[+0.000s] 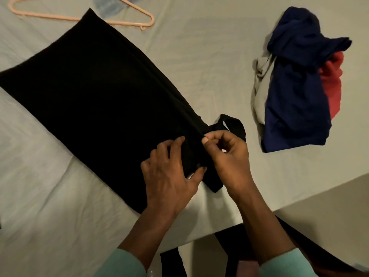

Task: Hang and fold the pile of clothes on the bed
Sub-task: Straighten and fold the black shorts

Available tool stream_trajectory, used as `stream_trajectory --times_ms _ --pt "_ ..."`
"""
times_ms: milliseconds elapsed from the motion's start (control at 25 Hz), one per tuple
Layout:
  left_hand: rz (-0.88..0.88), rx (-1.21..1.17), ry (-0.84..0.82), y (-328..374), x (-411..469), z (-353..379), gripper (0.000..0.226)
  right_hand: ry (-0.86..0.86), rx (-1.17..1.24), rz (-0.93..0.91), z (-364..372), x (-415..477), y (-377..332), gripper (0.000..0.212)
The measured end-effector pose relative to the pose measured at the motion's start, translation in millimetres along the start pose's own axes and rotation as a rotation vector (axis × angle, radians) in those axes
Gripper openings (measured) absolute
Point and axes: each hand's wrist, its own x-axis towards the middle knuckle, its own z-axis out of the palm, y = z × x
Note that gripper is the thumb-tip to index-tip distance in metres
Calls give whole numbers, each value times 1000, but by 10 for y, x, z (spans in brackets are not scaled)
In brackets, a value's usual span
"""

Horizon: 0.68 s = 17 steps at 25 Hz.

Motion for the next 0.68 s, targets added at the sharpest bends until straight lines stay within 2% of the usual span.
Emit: stream_trajectory --times_ms 80,120,200,280,320,400,480,560,640,680 --pt "-30 -186 74 47 -59 -1 69 -231 92 -64 6 -131 -134 11" --pt "-79 -365 105 67 -72 -15 53 -280 123 -84 8 -171 -161 15" --pt "-260 -807 141 101 -76 -91 19 -160 128 -59 18 -144 -135 18" --pt "-387 -1081 192 79 -71 -189 18 47 20 29 25 -7 -9 17" --pt "-412 -1146 223 47 -74 -232 19 89 -34 70 32 67 55 23" --pt "-438 -1245 266 -25 -75 -309 23 68 -87 114 69 191 176 34" --pt "-453 -1321 273 -102 -63 -366 35 69 -68 133 113 284 246 24" --pt "-436 -1322 233 -150 -57 -396 42 156 -13 134 125 303 249 8" --pt "-403 -1295 185 -157 -55 -396 38 224 6 124 113 280 254 8" --pt "-394 -1291 171 -150 -54 -385 35 187 11 144 115 264 272 16"
